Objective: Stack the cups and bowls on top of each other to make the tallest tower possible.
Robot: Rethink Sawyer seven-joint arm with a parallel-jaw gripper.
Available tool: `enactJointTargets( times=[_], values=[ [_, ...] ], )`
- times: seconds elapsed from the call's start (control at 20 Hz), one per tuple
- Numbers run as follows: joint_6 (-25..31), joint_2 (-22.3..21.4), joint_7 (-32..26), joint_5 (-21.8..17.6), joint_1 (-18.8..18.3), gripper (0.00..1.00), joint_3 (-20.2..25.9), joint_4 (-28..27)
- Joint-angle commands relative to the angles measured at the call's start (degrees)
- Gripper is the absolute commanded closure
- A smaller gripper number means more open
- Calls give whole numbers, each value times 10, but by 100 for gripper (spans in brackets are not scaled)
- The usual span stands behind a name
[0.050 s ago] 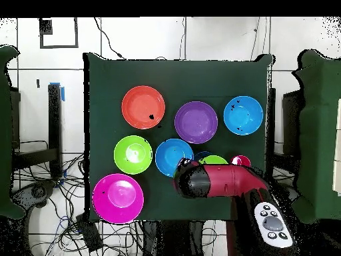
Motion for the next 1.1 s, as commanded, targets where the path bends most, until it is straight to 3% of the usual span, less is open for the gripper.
enactJointTargets(
  times=[0.05, 1.1],
  values=[
    [-36, 39, -26, -46, -5, 100, 22, -26],
    [-36, 35, -12, -37, 4, 100, 20, -25]
  ],
)
